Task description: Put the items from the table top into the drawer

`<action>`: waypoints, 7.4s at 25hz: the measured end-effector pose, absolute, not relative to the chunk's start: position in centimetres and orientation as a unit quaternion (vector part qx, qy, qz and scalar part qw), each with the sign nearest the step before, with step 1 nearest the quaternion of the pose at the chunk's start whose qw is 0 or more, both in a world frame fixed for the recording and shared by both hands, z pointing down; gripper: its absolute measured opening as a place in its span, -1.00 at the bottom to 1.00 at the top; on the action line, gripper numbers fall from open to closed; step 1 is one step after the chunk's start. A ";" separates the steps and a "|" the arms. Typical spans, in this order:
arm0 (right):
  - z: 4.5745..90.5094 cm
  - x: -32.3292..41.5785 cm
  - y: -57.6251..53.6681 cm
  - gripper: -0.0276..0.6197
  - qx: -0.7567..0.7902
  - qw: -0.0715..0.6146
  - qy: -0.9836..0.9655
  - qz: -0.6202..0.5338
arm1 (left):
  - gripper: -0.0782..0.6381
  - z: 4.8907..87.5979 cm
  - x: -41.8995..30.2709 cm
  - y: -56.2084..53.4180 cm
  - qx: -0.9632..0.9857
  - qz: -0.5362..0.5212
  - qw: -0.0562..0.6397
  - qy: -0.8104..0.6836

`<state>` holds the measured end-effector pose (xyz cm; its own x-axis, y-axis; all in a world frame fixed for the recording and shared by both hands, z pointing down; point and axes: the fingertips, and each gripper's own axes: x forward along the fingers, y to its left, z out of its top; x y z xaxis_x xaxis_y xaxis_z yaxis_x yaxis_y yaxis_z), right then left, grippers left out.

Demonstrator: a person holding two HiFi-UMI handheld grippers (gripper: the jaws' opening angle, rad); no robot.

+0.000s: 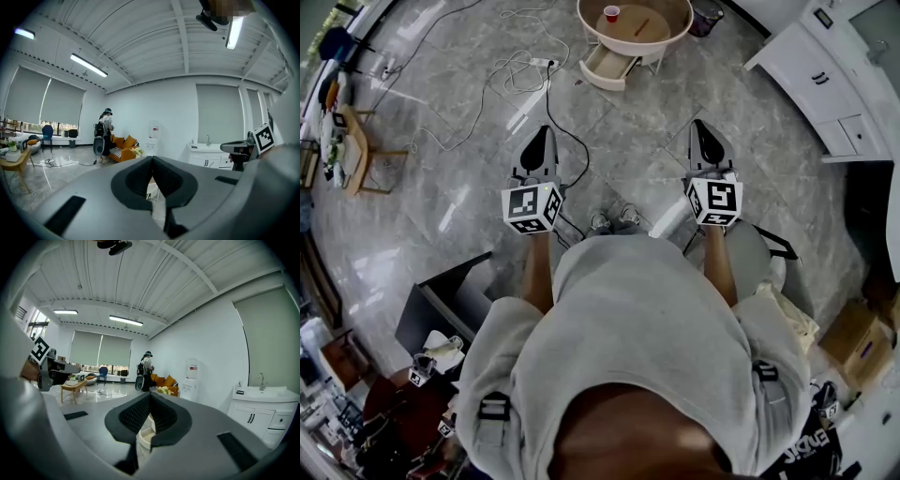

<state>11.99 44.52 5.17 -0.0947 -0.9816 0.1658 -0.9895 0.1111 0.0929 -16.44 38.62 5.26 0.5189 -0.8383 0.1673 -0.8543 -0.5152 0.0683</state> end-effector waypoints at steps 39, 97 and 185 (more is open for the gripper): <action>7.6 14.1 19.9 -0.84 0.647 0.138 -0.748 0.039 | -0.74 8.6 -10.4 14.0 0.883 0.063 0.114 -0.451; 34.2 25.9 -19.3 -0.84 0.576 0.173 -0.783 0.158 | -0.74 31.5 7.3 -22.5 0.882 0.177 0.156 -0.408; 66.2 29.1 -28.4 -0.40 0.567 0.332 -0.719 0.228 | -0.74 70.9 -1.3 -17.7 0.897 -0.011 0.080 -0.434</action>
<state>29.06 -28.45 66.22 -0.1369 -0.6632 0.7358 -0.9661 0.2534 0.0486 -1.29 -17.66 70.92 0.6236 -0.7802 0.0492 -0.7766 -0.6111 0.1529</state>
